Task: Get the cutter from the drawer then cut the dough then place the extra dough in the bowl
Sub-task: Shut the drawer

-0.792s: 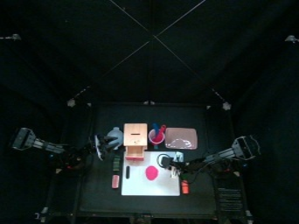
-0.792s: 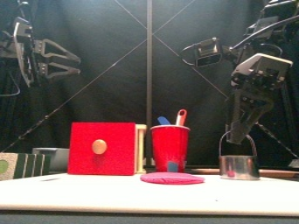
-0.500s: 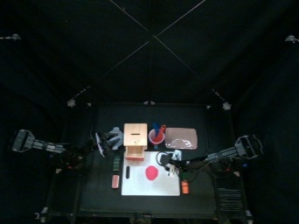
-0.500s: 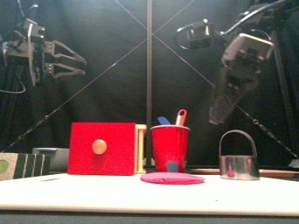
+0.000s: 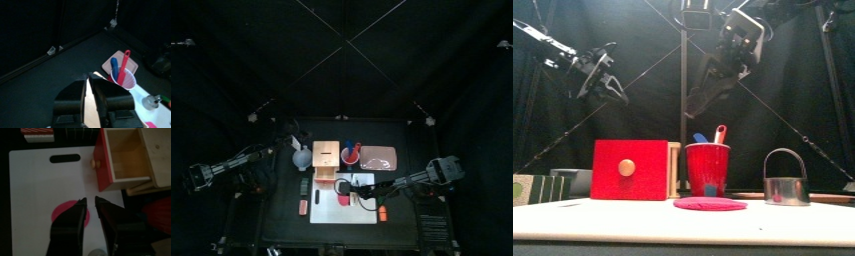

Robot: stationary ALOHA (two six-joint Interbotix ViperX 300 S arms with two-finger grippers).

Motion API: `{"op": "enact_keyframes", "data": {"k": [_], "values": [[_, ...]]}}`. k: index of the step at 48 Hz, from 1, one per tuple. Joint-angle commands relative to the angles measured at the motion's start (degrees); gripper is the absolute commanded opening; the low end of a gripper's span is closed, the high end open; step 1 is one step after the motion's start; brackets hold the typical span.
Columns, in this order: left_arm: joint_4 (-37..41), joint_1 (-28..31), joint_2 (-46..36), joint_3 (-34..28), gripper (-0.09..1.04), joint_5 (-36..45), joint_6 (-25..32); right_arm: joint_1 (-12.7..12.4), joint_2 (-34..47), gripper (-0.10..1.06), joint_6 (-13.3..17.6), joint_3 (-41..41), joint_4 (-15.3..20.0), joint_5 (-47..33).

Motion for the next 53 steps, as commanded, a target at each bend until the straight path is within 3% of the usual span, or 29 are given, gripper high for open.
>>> {"op": "enact_keyframes", "data": {"k": [1,5,12,29,38,53], "values": [[5.80,2.81,3.34,-6.94,0.37,6.59,0.35,0.00,0.97,0.46,-0.26,-3.60,-0.18,-1.05],[10.63,3.16,6.15,-10.46,0.31,10.02,0.97,0.09,2.72,0.34,-0.26,-4.92,0.09,-1.32],[17.67,3.16,13.80,-18.19,0.31,17.93,2.72,0.26,5.89,0.22,-0.26,-6.94,0.18,-2.02],[22.41,4.48,35.07,-34.63,0.31,28.21,6.59,0.09,12.30,0.18,-0.26,-11.25,1.67,-2.90],[23.82,4.39,42.36,-42.80,0.30,38.14,12.48,-0.44,15.21,0.14,-0.09,-13.62,2.72,-3.08],[24.35,4.13,45.97,-45.97,0.30,45.26,16.08,-2.55,20.48,0.14,-0.26,-20.39,4.83,0.79]]}}
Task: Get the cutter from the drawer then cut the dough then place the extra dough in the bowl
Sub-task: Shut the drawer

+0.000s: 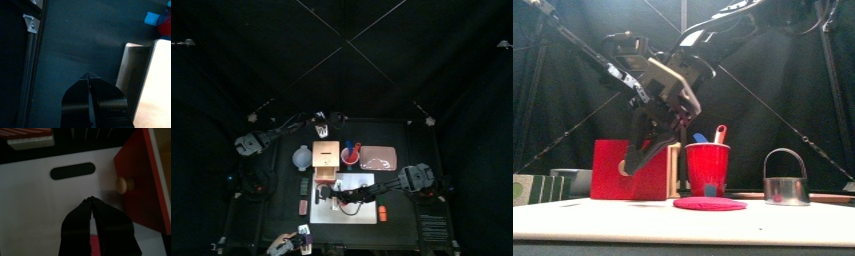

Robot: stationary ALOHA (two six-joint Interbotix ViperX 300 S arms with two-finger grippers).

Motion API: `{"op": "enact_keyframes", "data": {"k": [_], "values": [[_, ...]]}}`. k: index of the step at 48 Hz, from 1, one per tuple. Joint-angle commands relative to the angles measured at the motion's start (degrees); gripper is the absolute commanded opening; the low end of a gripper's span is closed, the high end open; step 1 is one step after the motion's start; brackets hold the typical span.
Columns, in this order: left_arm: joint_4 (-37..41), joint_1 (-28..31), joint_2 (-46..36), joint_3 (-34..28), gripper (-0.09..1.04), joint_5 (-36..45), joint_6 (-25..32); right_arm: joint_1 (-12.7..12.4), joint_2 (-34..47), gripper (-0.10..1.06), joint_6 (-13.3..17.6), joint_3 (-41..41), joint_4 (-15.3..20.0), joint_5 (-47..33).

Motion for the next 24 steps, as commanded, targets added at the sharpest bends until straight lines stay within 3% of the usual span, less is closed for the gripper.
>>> {"op": "enact_keyframes", "data": {"k": [1,24], "values": [[0.53,-0.09,-0.18,-1.67,0.30,1.14,0.88,-0.88,-0.18,0.14,-0.26,-3.78,0.09,0.35],[0.53,-3.52,1.41,-0.53,0.30,3.08,2.99,-2.99,1.41,0.14,-0.35,-6.94,-0.62,4.57]]}}
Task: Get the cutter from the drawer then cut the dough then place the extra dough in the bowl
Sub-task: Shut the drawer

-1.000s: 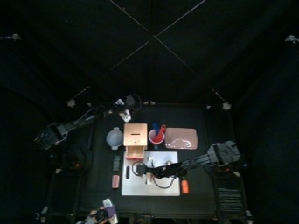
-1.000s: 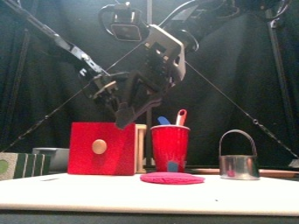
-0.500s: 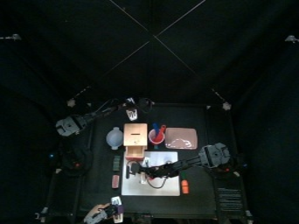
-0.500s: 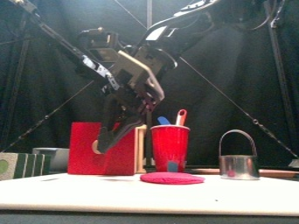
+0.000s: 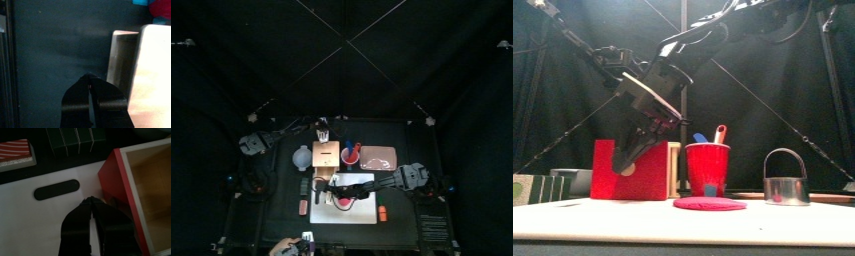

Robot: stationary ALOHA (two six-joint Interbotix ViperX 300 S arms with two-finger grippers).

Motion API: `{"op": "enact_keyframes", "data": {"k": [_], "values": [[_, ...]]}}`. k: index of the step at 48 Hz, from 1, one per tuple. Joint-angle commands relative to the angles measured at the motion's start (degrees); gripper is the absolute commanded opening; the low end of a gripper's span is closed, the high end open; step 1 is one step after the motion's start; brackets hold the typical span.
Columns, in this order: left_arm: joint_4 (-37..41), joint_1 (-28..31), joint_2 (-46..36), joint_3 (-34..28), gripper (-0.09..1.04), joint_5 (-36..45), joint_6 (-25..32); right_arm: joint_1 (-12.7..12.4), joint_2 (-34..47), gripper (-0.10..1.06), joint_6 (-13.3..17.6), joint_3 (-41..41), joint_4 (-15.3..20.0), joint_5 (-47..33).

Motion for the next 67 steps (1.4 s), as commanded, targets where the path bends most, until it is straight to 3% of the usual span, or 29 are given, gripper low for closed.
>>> {"op": "enact_keyframes", "data": {"k": [1,14,34,67], "values": [[0.00,-0.26,-0.79,-0.79,0.30,-0.44,0.18,-0.44,-1.49,0.14,0.00,-1.41,-0.35,0.70],[0.00,-0.35,-0.79,-0.62,0.30,-0.53,0.09,-0.62,-1.67,0.13,0.00,-1.85,-0.09,1.14],[-0.09,-0.53,-0.79,-0.18,0.30,-0.97,0.09,1.32,-3.16,0.13,0.00,-1.76,1.14,2.72],[0.09,-1.23,-0.79,0.79,0.30,-1.49,0.18,-1.58,-2.99,0.13,-0.09,-1.41,-1.67,4.13]]}}
